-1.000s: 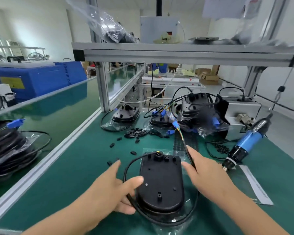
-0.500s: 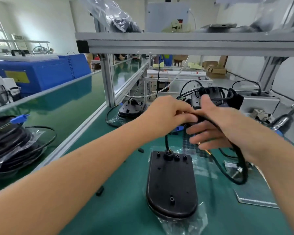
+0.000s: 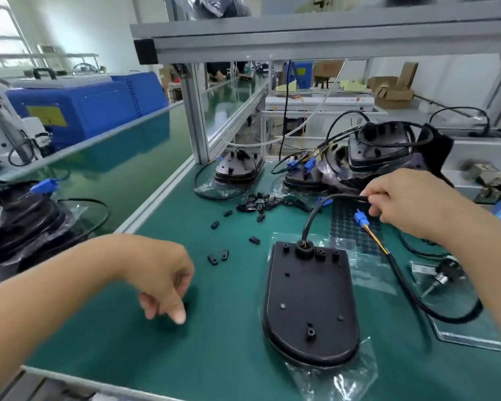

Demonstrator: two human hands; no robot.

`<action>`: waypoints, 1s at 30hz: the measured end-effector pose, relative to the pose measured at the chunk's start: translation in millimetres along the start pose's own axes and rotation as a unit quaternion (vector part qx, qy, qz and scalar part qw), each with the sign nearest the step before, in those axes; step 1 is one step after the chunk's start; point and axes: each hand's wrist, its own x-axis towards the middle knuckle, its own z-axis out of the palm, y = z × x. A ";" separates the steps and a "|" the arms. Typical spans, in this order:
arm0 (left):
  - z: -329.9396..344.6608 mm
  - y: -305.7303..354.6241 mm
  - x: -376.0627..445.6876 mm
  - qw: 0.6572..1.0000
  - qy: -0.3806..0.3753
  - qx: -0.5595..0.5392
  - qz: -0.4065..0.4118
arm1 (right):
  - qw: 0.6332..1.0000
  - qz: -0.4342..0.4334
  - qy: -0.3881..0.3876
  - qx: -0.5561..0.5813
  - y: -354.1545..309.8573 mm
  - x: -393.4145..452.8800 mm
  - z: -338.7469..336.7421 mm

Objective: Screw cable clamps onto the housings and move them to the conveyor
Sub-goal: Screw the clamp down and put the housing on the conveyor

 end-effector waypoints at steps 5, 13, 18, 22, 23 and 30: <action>18.9 -2.3 11.2 0.998 0.065 0.001 -0.008 | 0.993 -0.089 0.056 -0.058 -9.5 -2.1 13.2; -3.0 33.7 28.6 0.935 0.169 -0.277 0.140 | 0.975 -0.213 0.069 -0.016 -26.0 -20.3 15.3; -17.5 78.3 45.9 0.711 0.068 -0.656 0.245 | 0.980 -0.173 0.095 -0.011 -31.5 -23.0 18.9; -16.8 93.5 57.4 0.658 0.063 -0.692 0.290 | 0.985 -0.140 0.096 -0.006 -24.8 -29.7 27.6; -15.5 95.6 60.2 0.658 0.069 -0.689 0.296 | 0.986 -0.132 0.097 0.004 -21.1 -29.9 31.2; -9.8 107.5 73.9 0.695 0.115 -0.643 0.300 | 0.982 -0.102 0.084 0.134 -6.8 -28.6 55.8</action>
